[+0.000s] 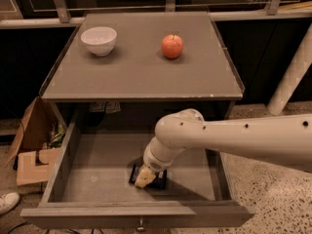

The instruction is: Pick rxbar blueberry from top drawer and place on counter

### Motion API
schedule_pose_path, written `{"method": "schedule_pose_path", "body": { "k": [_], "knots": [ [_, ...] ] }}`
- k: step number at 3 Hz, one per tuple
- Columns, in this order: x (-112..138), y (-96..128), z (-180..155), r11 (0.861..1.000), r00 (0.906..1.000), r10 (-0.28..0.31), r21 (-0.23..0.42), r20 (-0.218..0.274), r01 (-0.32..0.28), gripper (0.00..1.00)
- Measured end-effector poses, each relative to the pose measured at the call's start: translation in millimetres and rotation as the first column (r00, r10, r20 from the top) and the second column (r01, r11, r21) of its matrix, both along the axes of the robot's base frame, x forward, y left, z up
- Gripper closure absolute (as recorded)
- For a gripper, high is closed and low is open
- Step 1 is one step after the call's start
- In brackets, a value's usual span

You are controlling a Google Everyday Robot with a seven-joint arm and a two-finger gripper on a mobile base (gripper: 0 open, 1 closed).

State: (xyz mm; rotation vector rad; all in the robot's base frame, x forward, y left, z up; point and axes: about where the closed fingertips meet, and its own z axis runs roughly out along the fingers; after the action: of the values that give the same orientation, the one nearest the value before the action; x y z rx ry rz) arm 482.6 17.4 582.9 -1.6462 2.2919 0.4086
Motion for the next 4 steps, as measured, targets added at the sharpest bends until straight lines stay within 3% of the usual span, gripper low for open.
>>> {"method": "schedule_pose_path", "body": {
  "k": [4],
  "knots": [
    [6.5,0.0,48.3,0.999,0.9997,0.021,-0.025,0.013,-0.021,1.00]
  ]
}}
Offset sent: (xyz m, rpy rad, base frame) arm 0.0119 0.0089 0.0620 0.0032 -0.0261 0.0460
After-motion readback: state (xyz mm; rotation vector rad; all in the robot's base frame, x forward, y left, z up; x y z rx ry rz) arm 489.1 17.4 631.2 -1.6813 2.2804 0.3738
